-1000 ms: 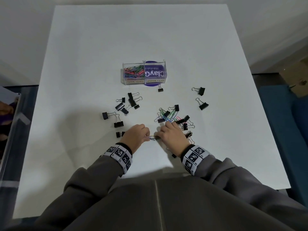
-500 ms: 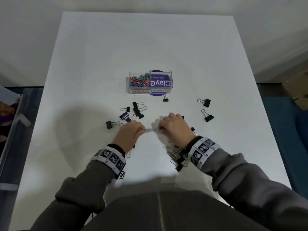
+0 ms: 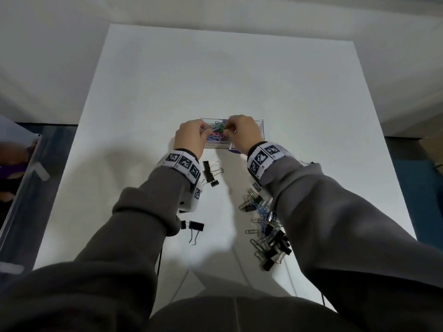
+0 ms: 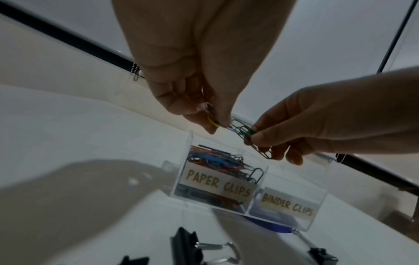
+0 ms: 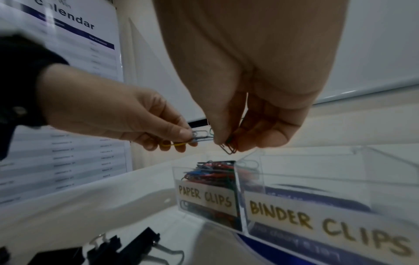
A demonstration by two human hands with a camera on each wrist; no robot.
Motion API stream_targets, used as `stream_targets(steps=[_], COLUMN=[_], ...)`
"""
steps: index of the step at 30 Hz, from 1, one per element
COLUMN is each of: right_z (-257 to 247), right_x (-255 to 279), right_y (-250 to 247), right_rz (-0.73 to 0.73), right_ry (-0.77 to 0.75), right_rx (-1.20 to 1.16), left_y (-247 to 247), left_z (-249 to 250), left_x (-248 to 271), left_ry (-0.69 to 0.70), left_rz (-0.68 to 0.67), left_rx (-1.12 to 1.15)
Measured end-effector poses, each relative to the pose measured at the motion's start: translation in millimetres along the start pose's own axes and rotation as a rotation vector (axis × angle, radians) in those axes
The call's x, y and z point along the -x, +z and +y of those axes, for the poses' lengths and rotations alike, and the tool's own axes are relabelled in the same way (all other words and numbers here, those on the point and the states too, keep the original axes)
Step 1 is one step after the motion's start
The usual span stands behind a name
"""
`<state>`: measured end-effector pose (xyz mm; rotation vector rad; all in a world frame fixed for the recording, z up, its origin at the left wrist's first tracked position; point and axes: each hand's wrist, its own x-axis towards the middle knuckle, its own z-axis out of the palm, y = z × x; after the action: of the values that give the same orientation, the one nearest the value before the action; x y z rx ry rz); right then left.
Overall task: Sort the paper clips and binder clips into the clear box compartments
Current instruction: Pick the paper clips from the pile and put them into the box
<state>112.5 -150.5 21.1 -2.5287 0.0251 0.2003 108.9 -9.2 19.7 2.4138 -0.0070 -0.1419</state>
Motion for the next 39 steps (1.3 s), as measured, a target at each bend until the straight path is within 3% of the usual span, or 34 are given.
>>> stream_targets(steps=[4,9,15,17,23,26,30,33,39], right_z=[-3,-4,33,50,90,97,99,100,116], right_x=[-13,-13,39,68,164,201,231,237,244], right_y=[9,7,-15,-18,-12,0,17,21,15], right_rz=[0.062,0.082,0.206,0.164,-0.025,-0.202,-0.253,-0.213,-0.146], right_ry=[0.115,0.082,0.134,0.153,0.21,0.164,0.104,0.078,0.155], right_rx=[-0.06,-0.104,-0.136,-0.123,-0.057,0.051,0.12,0.184,0.259], left_y=[4,6,1,6,48,70,88,93,92], left_z=[0,3,-2,0,-6,-7,-8,-15,-25], left_x=[-12,-10,13,34,118,145,162,168,174], left_ry=[-0.017,0.106,0.211,0.26,0.46,0.505,0.503,0.477,0.425], left_rz=[-0.026,-0.075,-0.032,-0.117,-0.62,-0.717,-0.698,-0.663,-0.596], left_rx=[-0.026,-0.208,-0.237,-0.275,-0.268,-0.294,-0.309,-0.292,-0.246])
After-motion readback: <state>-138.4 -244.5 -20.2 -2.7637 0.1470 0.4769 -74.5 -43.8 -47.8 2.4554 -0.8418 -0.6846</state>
